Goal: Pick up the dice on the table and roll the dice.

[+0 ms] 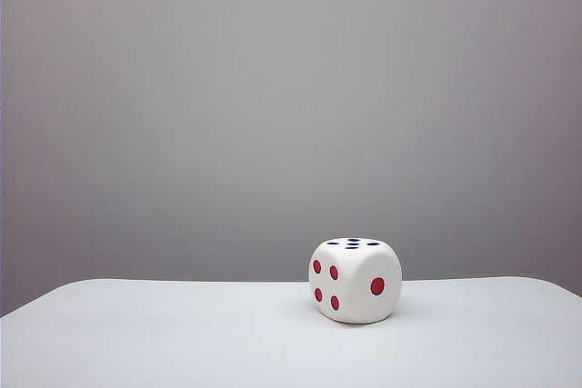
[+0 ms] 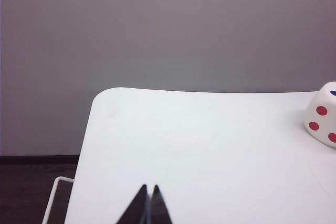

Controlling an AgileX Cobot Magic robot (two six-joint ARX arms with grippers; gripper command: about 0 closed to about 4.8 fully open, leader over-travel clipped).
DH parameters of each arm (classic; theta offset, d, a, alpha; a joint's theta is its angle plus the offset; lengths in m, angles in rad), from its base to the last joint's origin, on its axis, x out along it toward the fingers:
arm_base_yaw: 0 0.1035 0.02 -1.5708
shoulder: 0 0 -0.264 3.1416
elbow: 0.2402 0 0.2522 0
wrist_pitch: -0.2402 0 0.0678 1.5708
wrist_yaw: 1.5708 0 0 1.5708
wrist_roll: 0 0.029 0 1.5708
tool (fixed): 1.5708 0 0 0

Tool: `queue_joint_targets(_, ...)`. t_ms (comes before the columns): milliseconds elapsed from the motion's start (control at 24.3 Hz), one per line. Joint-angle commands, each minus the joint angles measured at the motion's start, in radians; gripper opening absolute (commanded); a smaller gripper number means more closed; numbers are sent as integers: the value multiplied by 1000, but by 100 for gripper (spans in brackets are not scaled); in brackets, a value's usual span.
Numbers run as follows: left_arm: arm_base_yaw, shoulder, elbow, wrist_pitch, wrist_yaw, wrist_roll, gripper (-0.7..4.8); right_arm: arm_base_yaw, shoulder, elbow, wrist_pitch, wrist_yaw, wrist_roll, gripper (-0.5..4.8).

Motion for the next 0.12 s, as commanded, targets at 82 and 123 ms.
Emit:
queue_joint_targets(82,0,1,2,-10,3,-3,-4,1,0,-6,4,2,-2,22)
queue_joint_targets(123,0,1,2,-10,3,-3,-4,1,0,-6,4,2,-2,22)
